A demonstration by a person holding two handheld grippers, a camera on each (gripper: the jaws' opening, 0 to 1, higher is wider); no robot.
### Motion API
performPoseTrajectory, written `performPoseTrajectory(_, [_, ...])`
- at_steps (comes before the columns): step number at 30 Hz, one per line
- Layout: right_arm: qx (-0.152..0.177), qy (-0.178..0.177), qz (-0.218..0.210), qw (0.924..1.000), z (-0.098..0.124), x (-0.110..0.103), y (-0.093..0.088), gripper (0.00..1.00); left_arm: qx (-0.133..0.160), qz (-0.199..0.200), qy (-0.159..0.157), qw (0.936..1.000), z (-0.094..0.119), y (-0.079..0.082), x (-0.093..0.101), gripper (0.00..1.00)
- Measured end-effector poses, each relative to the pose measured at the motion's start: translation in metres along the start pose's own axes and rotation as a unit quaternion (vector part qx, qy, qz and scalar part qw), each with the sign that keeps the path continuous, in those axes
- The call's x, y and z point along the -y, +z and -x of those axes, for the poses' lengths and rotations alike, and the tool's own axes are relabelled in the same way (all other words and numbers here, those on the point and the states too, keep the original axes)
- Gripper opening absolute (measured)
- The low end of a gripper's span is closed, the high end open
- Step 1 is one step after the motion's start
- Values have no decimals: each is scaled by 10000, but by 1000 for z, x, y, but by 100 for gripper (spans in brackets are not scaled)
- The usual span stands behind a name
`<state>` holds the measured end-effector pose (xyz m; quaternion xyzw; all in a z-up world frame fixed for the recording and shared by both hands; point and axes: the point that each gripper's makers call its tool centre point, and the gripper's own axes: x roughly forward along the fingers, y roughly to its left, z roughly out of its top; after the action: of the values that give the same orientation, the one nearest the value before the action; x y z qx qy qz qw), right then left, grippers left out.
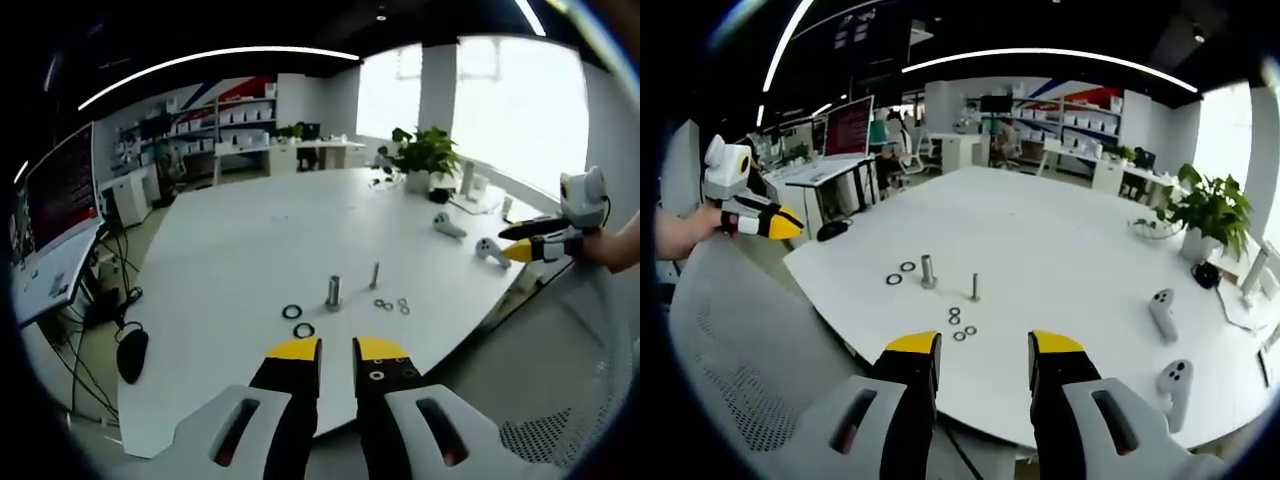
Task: Place the washer onto the threaded stud by aligning its center hole with the stud, sliding it down to the base, and recovering from edge contact or off-axis alignment until the washer reaches the visible bottom stop.
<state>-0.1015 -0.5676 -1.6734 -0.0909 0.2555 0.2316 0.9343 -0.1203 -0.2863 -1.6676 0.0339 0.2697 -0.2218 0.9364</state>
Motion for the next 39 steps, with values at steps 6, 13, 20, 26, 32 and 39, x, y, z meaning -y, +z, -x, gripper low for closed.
performPoseTrajectory(6, [-38,-29,28,10000,0,1,-2,36,-36,-26,3,10000,0,-1,0,9])
performPoseTrajectory(13, [-40,-28,74,10000,0,1,-2,36,-35,-42,9,10000,0,-2,0,8])
performPoseTrajectory(20, [-40,-15,74,10000,0,1,-2,36,-100,-97,-9,9999,0,-4,1,8])
performPoseTrajectory(26, [-22,-36,37,10000,1,2,-2,36,-109,-118,-11,9999,-1,-5,1,8])
performPoseTrajectory(32, [-26,-27,33,10000,1,1,-2,36,-119,-131,9,9998,-1,-5,1,8])
performPoseTrajectory(39, [-23,-40,19,10000,2,2,-2,36,-91,-143,33,9999,0,-4,0,8])
